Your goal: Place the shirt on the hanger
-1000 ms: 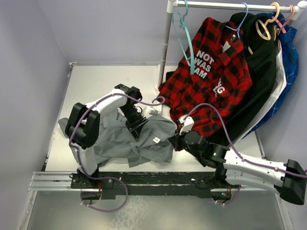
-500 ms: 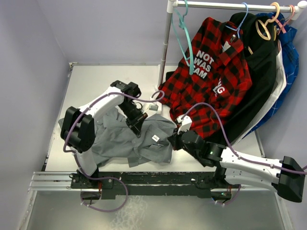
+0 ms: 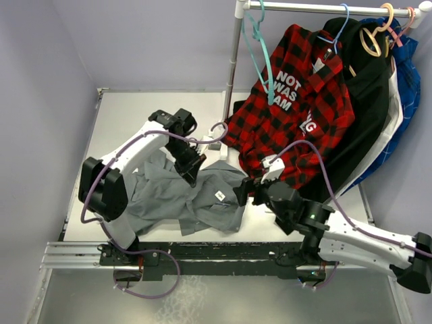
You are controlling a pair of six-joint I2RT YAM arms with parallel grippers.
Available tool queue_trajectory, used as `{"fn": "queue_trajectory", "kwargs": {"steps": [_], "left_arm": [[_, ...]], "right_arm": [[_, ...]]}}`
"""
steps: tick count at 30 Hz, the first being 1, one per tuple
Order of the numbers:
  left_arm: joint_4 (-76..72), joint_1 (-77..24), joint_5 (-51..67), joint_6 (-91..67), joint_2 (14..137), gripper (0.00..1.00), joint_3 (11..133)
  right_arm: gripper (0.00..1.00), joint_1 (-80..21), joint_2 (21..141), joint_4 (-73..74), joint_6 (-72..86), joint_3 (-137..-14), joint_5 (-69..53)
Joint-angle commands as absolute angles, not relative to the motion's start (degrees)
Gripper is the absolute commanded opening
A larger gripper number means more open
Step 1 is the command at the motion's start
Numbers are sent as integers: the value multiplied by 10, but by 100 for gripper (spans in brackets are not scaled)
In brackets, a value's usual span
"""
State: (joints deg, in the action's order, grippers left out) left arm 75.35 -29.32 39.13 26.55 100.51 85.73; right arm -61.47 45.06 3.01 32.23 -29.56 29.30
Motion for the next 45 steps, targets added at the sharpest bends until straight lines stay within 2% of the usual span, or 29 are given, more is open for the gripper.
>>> {"fn": "queue_trajectory", "kwargs": {"steps": [1, 5, 10, 17, 22, 27, 35, 37, 39, 40, 42, 43, 45], "left_arm": [[750, -293, 381, 236, 951, 0, 900], [745, -293, 384, 230, 941, 0, 894], [737, -293, 390, 222, 937, 0, 902], [736, -294, 396, 223, 924, 0, 904], [734, -294, 398, 222, 912, 0, 907], [730, -294, 393, 222, 910, 0, 905], [716, -294, 397, 222, 909, 0, 886], [714, -294, 397, 222, 910, 0, 884], [714, -294, 398, 223, 911, 0, 883], [714, -294, 398, 223, 911, 0, 884], [714, -294, 400, 223, 910, 0, 885], [713, -294, 401, 223, 911, 0, 886], [712, -294, 406, 223, 911, 0, 885]], "right_arm": [[99, -615, 396, 52, 222, -396, 291], [100, -615, 425, 88, 123, -560, 324], [98, -594, 532, 97, -3, -811, 399], [100, -422, 716, 176, -32, -1064, 304], [100, -327, 813, 199, 8, -1137, 184], [99, -280, 874, 194, 41, -1163, 119], [96, -257, 916, 175, 48, -1160, 113], [88, -250, 919, 170, 50, -1155, 111], [67, -243, 921, 165, 55, -1147, 102], [52, -241, 916, 158, 57, -1141, 99], [7, -240, 906, 149, 56, -1126, 96], [0, -240, 900, 145, 56, -1120, 95], [0, -239, 891, 140, 54, -1111, 94]]}}
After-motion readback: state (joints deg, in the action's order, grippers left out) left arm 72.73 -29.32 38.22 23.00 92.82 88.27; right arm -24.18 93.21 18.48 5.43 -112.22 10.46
